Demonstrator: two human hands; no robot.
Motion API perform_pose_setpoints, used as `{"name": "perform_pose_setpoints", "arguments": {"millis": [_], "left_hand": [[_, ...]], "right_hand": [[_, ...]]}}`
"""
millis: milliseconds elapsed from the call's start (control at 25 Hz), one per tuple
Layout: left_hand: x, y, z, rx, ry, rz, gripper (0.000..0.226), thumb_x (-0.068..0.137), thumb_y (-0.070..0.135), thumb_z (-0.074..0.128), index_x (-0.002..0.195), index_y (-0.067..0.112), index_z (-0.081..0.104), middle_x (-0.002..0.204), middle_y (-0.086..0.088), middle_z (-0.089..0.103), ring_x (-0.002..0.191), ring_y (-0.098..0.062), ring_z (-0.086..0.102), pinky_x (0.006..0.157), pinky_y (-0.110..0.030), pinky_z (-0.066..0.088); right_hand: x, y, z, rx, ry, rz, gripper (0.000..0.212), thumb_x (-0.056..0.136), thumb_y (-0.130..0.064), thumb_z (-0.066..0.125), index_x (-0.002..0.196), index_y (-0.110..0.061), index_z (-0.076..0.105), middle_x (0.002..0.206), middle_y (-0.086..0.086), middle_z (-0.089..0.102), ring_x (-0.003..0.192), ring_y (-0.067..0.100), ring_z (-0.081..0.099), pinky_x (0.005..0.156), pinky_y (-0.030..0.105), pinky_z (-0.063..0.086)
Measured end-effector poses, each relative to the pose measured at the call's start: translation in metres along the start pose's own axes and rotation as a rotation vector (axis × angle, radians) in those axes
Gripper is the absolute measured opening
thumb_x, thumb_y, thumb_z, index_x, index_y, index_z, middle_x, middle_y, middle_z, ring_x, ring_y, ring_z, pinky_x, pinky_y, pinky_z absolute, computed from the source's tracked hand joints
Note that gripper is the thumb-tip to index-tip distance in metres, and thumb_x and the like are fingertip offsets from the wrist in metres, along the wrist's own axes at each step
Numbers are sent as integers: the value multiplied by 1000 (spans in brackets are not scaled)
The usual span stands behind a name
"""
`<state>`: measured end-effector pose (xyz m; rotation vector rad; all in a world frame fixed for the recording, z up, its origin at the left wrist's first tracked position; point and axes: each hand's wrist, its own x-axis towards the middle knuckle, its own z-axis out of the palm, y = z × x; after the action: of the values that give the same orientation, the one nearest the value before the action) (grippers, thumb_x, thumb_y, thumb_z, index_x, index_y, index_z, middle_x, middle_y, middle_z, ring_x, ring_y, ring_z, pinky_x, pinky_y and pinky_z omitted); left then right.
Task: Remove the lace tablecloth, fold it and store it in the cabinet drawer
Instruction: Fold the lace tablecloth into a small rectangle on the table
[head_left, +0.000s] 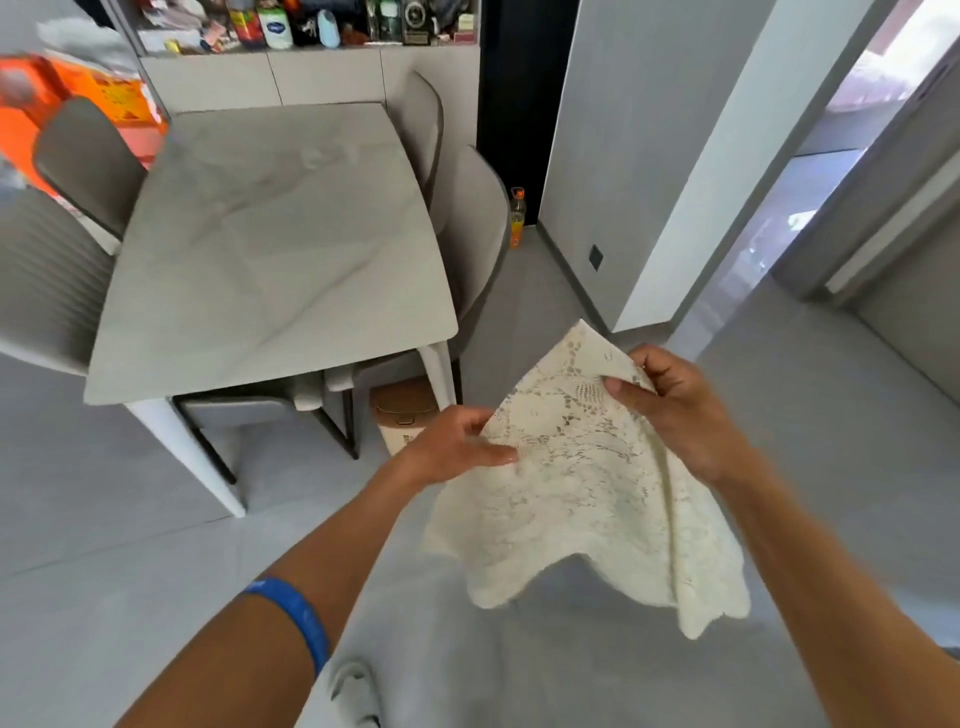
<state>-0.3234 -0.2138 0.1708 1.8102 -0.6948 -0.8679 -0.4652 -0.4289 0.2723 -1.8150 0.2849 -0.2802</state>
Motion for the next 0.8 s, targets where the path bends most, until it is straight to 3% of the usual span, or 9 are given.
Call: {"name": "perform_pose_setpoints", "arguments": {"millis": [120, 240, 400, 440, 520, 600, 680, 760, 800], "left_hand": [[-12, -2, 24, -213, 93, -13, 41, 70, 25, 87, 106, 16, 71, 107, -3, 76, 101, -20, 71, 91, -38, 56], [-25, -22, 55, -75, -22, -159, 53, 66, 39, 85, 113, 21, 70, 111, 6, 74, 102, -12, 69, 93, -34, 55], [-38, -51, 69, -122, 84, -201, 21, 76, 33, 80, 96, 26, 74, 100, 9, 75, 95, -15, 71, 83, -34, 60], [-37, -42, 61, -20, 137, -172, 10, 78, 34, 79, 84, 31, 72, 90, 14, 73, 85, -11, 71, 72, -29, 60], [-29, -16, 41, 332, 149, -66, 23, 80, 39, 74, 65, 36, 57, 70, 19, 61, 68, -9, 62, 53, -19, 43], [-24, 15, 31, 686, 67, 126, 40, 83, 41, 70, 57, 33, 40, 61, 18, 43, 58, -9, 47, 50, -21, 25], [-23, 40, 28, 836, 39, 240, 40, 83, 40, 69, 58, 26, 42, 59, 18, 36, 53, -5, 38, 50, -22, 20], [-26, 55, 18, 819, 35, 258, 32, 80, 42, 70, 61, 28, 49, 56, 17, 42, 52, -5, 44, 49, -22, 23], [-31, 58, 6, 799, 33, 242, 32, 76, 45, 71, 58, 31, 49, 55, 16, 46, 52, -4, 47, 48, -23, 24]], "right_hand": [[2, -13, -13, -14, 15, -25, 22, 76, -34, 72, 86, -14, 66, 79, 16, 62, 71, 23, 54, 65, 36, 43], [3, -23, -28, 36, 22, -47, 16, 79, -26, 72, 82, -12, 63, 81, 16, 60, 74, 29, 51, 68, 41, 41], [-1, -22, -56, 239, 196, 49, 11, 82, -19, 71, 88, -15, 63, 80, -4, 73, 73, 16, 71, 65, 28, 57], [-2, -17, -65, 75, 309, 82, 17, 84, -17, 73, 98, -15, 64, 89, -1, 74, 83, 20, 72, 71, 31, 58], [-2, -6, -65, -687, 461, -14, 53, 81, -16, 74, 129, -14, 53, 128, 10, 62, 118, 35, 59, 95, 46, 48], [-3, 6, -28, -1152, 112, -369, 83, 74, -22, 72, 148, -18, 34, 153, 9, 39, 142, 34, 33, 113, 55, 28], [-2, 19, 29, -1231, -394, -348, 78, 78, -34, 69, 147, -23, 34, 145, 1, 50, 142, 24, 36, 119, 53, 18], [2, 25, 66, -1052, -547, -133, 42, 85, -36, 69, 122, -19, 57, 107, 0, 71, 110, 21, 63, 106, 38, 37], [7, 27, 74, -889, -492, -52, 22, 84, -30, 72, 100, -17, 65, 86, -2, 71, 86, 18, 66, 85, 27, 46]]}}
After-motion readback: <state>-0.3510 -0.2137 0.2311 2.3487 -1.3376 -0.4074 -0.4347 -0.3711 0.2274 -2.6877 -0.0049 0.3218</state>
